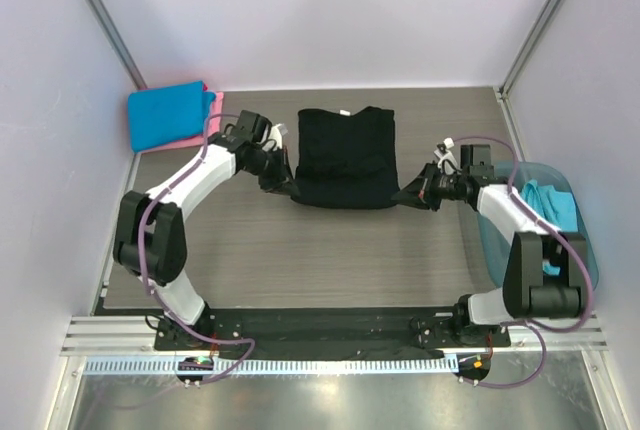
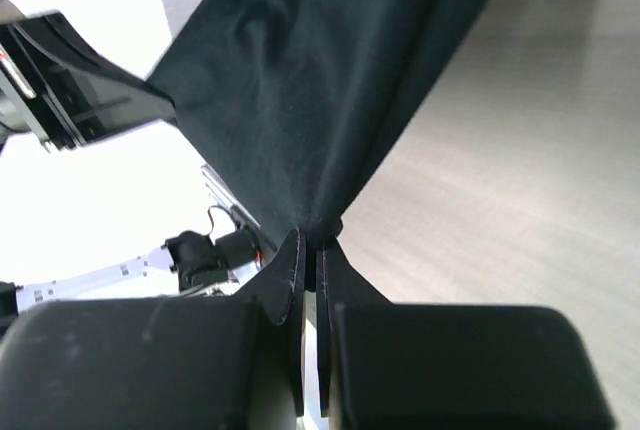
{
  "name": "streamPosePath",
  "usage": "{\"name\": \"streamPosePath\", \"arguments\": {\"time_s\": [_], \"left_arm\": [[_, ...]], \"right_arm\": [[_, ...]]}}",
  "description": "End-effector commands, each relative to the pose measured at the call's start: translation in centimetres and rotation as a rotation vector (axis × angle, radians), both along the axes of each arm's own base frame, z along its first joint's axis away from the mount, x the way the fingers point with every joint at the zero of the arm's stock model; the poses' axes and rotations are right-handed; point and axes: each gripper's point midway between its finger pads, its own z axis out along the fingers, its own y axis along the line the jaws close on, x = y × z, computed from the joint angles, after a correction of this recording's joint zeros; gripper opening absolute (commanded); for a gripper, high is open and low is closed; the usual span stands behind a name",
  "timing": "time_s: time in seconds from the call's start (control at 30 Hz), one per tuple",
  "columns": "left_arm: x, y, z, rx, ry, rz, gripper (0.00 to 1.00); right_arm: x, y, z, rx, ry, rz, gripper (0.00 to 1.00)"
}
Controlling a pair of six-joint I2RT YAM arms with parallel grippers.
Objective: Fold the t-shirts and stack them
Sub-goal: Fold the tshirt
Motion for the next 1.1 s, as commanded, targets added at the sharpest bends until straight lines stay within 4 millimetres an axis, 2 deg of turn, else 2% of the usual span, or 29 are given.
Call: {"name": "streamPosePath", "arguments": {"time_s": [0.0, 0.03, 0.23, 0.37, 0.6, 0.67, 0.7, 0.77, 0.8, 0.83, 0.87, 0.9, 0.93, 1.0, 1.03, 1.07], "left_arm": [[-0.6, 0.7, 3.1, 0.006, -0.102, -0.043, 0.00], [-0.7, 0.8, 3.4, 0.008, -0.114, -0.046, 0.00], [-1.0, 1.5, 5.5, 0.014, -0.193, -0.055, 0.00], [-1.2, 1.4, 5.7, 0.006, -0.201, -0.064, 0.00], [0.2, -1.0, 5.1, -0.102, -0.172, -0.086, 0.00], [0.8, -1.5, 4.7, -0.110, -0.165, -0.091, 0.00], [1.3, -1.7, 3.8, -0.107, -0.142, -0.092, 0.00], [2.8, -2.4, 4.5, -0.122, -0.168, -0.104, 0.00], [3.6, -2.8, 3.4, -0.115, -0.148, -0.113, 0.00], [5.1, -3.3, 4.8, -0.128, -0.196, -0.118, 0.00], [6.0, -3.6, 4.9, -0.129, -0.207, -0.123, 0.00], [7.1, -4.0, 3.7, -0.117, -0.190, -0.129, 0.00], [8.7, -4.6, 5.2, -0.130, -0.243, -0.133, 0.00], [10.6, -5.0, 5.2, -0.114, -0.276, -0.138, 0.00], [11.5, -5.3, 3.8, -0.105, -0.261, -0.146, 0.00], [13.0, -5.7, 5.3, -0.113, -0.317, -0.148, 0.00]], "right_arm": [[-1.6, 0.3, 2.8, 0.033, -0.069, -0.002, 0.02], [-2.0, 0.2, 4.1, 0.029, -0.120, -0.011, 0.02], [-4.6, 0.2, 5.4, -0.011, -0.169, 0.009, 0.02], [-5.8, 0.0, 6.7, -0.037, -0.224, 0.028, 0.02], [-6.2, -0.8, 6.6, -0.096, -0.267, 0.007, 0.01], [-5.8, -1.4, 6.3, -0.115, -0.275, -0.015, 0.02], [-5.6, -1.6, 6.2, -0.122, -0.277, -0.022, 0.02], [-4.6, -2.2, 6.0, -0.128, -0.282, -0.049, 0.02], [-4.2, -2.4, 6.0, -0.129, -0.285, -0.058, 0.01], [-3.7, -2.7, 5.9, -0.135, -0.290, -0.070, 0.01], [-2.5, -3.1, 6.0, -0.138, -0.301, -0.089, 0.02], [-1.9, -3.3, 6.0, -0.131, -0.303, -0.101, 0.01], [-1.2, -3.4, 6.0, -0.128, -0.304, -0.112, 0.02], [1.0, -4.0, 6.4, -0.117, -0.318, -0.146, 0.01], [1.9, -4.2, 6.3, -0.116, -0.322, -0.153, 0.02], [3.3, -4.5, 7.5, -0.120, -0.376, -0.161, 0.01]]}}
